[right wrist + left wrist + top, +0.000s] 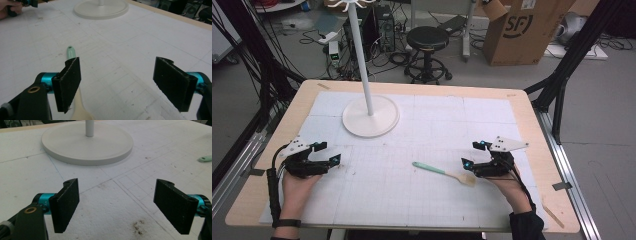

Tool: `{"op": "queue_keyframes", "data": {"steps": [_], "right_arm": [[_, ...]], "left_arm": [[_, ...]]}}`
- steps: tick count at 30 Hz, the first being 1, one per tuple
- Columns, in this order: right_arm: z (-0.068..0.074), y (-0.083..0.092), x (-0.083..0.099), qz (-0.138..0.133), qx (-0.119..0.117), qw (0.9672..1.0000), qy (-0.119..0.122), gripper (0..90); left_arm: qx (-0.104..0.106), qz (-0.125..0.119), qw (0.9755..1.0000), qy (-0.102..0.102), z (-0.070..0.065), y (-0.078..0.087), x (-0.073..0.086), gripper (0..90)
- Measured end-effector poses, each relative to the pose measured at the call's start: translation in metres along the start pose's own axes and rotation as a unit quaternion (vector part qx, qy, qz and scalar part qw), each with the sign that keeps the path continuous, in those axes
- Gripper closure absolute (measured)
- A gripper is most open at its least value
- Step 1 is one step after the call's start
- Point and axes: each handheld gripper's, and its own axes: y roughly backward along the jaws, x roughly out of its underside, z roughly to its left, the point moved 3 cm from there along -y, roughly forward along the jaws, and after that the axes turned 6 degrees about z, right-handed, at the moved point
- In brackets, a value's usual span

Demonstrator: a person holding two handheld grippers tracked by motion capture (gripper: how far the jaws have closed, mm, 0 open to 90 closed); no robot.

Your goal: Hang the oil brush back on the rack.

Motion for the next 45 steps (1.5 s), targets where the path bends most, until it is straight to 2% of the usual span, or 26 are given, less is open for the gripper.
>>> {"op": "queue_keyframes", "data": {"steps": [6,13,19,25,29,34,36,40,45], "right_arm": [[0.004,-0.008,0.002,0.02,-0.012,0.9997,0.008,23.1],[0.016,-0.021,0.005,0.058,-0.043,0.9967,0.037,36.1],[0.024,-0.032,0.009,0.086,-0.063,0.9931,0.05,45.9],[0.03,-0.04,0.013,0.113,-0.069,0.9892,0.062,54.4],[0.032,-0.044,0.013,0.12,-0.065,0.9882,0.069,60.5],[0.035,-0.049,0.015,0.141,-0.067,0.9848,0.076,67.7],[0.036,-0.048,0.015,0.144,-0.069,0.9844,0.073,69.8],[0.036,-0.049,0.014,0.143,-0.071,0.9836,0.084,74.9],[0.037,-0.049,0.014,0.152,-0.079,0.9829,0.066,78.4]], "left_arm": [[-0.002,0.002,1.0,-0.006,-0.001,0.0,0.0,21.1],[-0.003,0.002,1.0,-0.006,-0.001,0.0,0.0,21.1],[-0.003,0.003,1.0,-0.007,-0.001,0.0,0.0,21.1],[-0.003,0.003,1.0,-0.006,-0.001,0.0,0.0,21.1],[-0.003,0.003,1.0,-0.006,-0.001,0.0,0.0,21.1],[-0.003,0.003,1.0,-0.006,-0.001,0.0,0.0,21.1],[-0.003,0.003,1.0,-0.006,-0.001,0.0,0.0,21.1],[-0.003,0.003,1.0,-0.006,-0.001,0.0,0.0,21.2],[-0.003,0.003,1.0,-0.005,-0.001,0.0,0.0,21.3]]}}
